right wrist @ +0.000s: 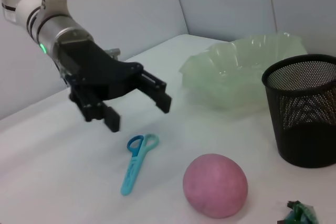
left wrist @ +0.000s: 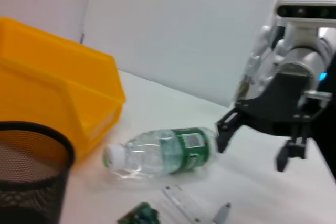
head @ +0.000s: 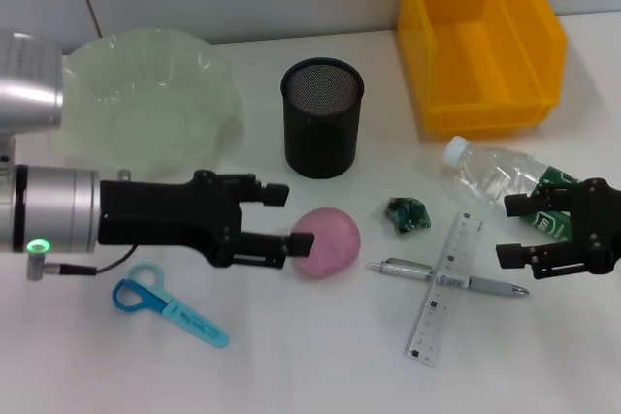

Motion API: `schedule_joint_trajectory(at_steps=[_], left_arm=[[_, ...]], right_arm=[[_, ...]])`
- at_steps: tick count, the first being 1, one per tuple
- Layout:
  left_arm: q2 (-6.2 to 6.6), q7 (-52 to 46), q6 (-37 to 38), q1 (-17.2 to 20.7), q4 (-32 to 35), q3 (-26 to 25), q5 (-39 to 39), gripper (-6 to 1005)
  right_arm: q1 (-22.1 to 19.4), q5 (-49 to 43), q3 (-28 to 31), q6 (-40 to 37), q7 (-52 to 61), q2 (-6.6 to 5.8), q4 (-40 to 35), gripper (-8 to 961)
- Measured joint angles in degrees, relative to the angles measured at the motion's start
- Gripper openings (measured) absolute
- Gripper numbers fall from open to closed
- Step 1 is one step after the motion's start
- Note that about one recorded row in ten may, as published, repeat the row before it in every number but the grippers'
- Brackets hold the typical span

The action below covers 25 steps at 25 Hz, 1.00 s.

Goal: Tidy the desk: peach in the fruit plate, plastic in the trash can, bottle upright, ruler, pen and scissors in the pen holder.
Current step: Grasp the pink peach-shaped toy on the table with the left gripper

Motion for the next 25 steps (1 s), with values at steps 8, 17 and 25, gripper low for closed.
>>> schedule_joint_trajectory(at_steps=[8,17,25], left_arm=[[-0.57,0.3,-10.4,-2.0,0.1,7.3,-1.2,782],[-0.6,0.4,-18.6,-3.3,-0.2,17.7,-3.8,778],[-0.6,0.0,-27.7,-3.4,-0.2,26.8,-5.4,774]], right_arm=[[0.2,-0.3,0.0,0.3,0.7,-0.07,-0.2,833],[0.3,-0.6,0.0,0.9,1.1,-0.09,-0.3,833],[0.4,-1.2,0.0,1.5,1.5,-0.09,-0.4,832]])
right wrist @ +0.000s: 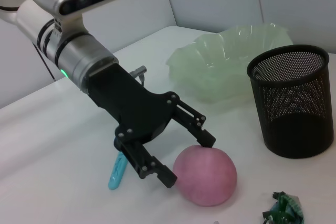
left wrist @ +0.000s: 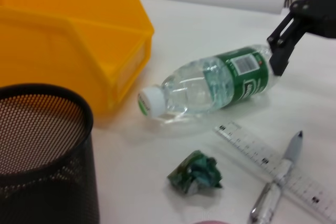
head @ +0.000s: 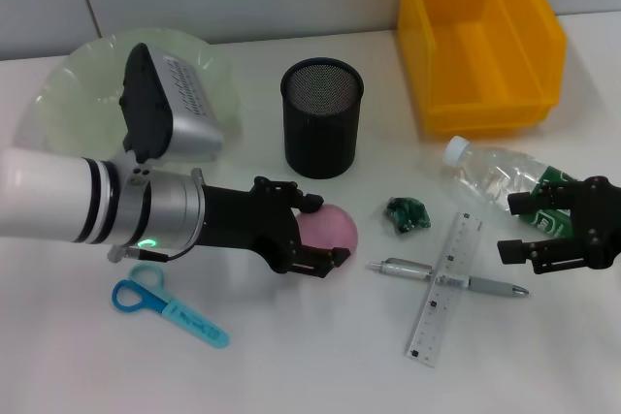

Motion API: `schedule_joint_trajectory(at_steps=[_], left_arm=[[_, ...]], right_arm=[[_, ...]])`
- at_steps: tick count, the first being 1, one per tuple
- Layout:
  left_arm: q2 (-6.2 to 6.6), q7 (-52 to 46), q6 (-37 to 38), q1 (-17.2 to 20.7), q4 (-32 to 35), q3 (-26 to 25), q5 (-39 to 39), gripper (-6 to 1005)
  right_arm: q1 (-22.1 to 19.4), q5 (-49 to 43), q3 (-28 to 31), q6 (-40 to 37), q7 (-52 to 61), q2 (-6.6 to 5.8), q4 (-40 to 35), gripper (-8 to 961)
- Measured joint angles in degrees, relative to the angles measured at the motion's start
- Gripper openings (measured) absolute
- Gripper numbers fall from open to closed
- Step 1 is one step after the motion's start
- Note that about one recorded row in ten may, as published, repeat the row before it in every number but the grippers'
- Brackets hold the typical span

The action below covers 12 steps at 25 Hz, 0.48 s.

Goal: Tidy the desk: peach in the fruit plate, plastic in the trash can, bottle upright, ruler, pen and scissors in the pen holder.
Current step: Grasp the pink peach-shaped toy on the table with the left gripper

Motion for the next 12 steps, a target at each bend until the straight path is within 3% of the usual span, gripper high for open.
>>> schedule_joint_trajectory(at_steps=[8,12], left_arm=[[0.0,-0.3,-7.0,0.0,-0.2,6.0,0.1,771],[0.0,-0.3,-7.6,0.1,0.0,6.2,0.1,769]], right_arm=[[0.1,0.0,0.0,0.0,0.0,-0.06,0.0,832],[0.1,0.0,0.0,0.0,0.0,-0.07,0.0,832]])
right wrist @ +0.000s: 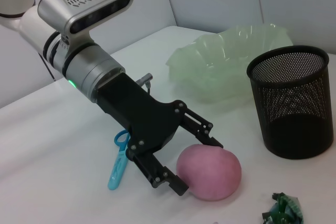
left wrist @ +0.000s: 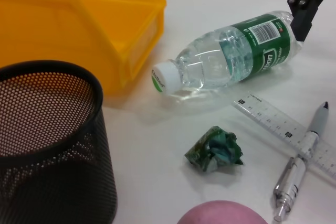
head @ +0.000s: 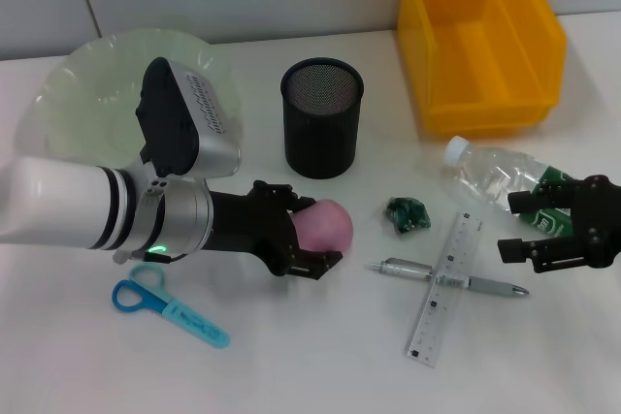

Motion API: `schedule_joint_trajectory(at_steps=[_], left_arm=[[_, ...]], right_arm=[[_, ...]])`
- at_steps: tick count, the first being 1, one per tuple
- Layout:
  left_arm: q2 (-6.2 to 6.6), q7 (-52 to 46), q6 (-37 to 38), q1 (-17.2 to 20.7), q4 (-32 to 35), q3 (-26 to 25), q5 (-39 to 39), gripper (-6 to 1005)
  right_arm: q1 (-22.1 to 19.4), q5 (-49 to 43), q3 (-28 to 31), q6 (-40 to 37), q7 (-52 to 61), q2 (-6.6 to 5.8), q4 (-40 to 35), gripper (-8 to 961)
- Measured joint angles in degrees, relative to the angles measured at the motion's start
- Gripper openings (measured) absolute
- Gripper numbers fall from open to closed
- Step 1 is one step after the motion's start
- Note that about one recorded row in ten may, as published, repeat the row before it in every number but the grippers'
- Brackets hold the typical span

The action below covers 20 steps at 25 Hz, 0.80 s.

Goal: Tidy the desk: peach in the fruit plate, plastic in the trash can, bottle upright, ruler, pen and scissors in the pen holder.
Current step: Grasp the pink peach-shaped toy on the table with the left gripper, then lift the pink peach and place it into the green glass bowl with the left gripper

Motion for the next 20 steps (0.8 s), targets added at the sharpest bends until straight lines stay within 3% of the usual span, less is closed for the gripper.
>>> schedule_joint_trajectory(at_steps=[8,20], left_arm=[[0.0,0.2,-1.8,0.1,0.2,0.0,0.2,765],[0.21,-0.1,0.8,1.0,3.1,-1.8,-0.7,432]], right_arm=[[0.1,0.0,0.0,0.0,0.0,-0.01,0.0,832],[0.1,0.0,0.0,0.0,0.0,-0.02,0.0,833]])
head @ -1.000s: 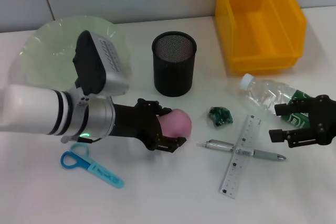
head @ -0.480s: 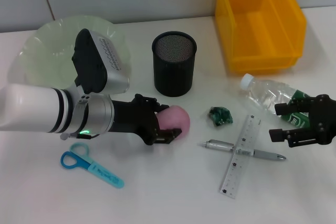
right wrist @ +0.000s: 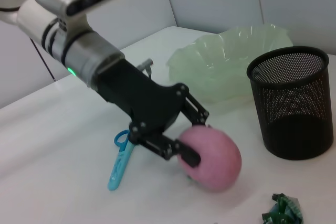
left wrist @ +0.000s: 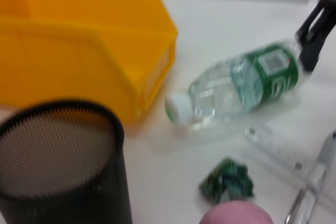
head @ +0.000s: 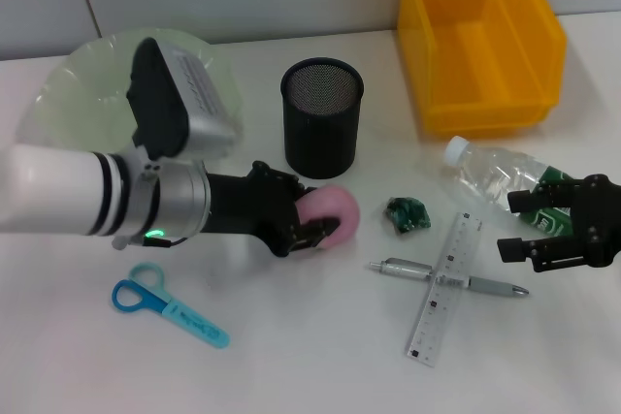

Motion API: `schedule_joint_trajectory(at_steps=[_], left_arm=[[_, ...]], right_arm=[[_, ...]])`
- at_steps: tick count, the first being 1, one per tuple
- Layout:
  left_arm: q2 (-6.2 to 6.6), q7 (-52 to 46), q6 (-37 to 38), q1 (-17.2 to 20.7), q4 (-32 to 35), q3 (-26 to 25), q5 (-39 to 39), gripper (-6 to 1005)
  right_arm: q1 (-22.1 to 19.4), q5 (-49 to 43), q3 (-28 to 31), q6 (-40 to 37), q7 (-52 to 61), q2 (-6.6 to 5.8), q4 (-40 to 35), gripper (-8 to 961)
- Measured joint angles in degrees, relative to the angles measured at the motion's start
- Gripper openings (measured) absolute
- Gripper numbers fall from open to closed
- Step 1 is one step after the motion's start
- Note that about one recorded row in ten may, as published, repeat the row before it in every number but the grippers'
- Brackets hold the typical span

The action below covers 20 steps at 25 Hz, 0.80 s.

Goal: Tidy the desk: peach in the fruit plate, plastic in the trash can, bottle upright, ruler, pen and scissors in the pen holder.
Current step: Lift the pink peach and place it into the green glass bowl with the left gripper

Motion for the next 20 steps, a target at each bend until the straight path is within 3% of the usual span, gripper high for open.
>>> schedule_joint_trajectory(at_steps=[2,3,4,6,7,8,11,15,16,20], left_arm=[[0.15,0.0,2.8,0.5,1.5,-2.4,-0.3,422],[0.22,-0.1,6.9,1.4,3.9,-7.0,-0.3,417],[0.22,-0.1,6.9,1.4,3.9,-7.0,-0.3,412],[0.3,-0.3,12.2,2.9,7.4,-14.3,-0.4,403],[0.3,-0.3,12.2,2.9,7.4,-14.3,-0.4,398],[0.44,-0.5,14.1,3.7,9.5,-19.2,-0.4,393],[0.44,-0.5,14.2,4.4,10.9,-23.5,-0.5,371],[0.23,-0.1,8.6,4.7,10.4,-28.5,-1.7,325],[0.2,0.8,1.9,4.9,8.1,-29.2,-4.9,315],[0.3,3.2,-4.4,4.7,4.6,-29.3,-8.3,278]], right_arm=[[0.0,0.0,0.0,0.0,0.0,0.0,0.0,833],[0.0,0.0,0.0,0.0,0.0,0.0,0.0,833],[0.0,0.0,0.0,0.0,0.0,0.0,0.0,833],[0.0,0.0,0.0,0.0,0.0,0.0,0.0,833],[0.0,0.0,0.0,0.0,0.0,0.0,0.0,833],[0.0,0.0,0.0,0.0,0.0,0.0,0.1,833],[0.0,0.0,0.0,0.0,0.0,0.0,0.1,833],[0.0,0.0,0.0,0.0,0.0,0.03,0.1,833],[0.0,0.0,0.0,0.0,0.0,0.07,0.0,833],[-0.1,0.1,0.0,0.0,0.0,0.14,0.0,832]])
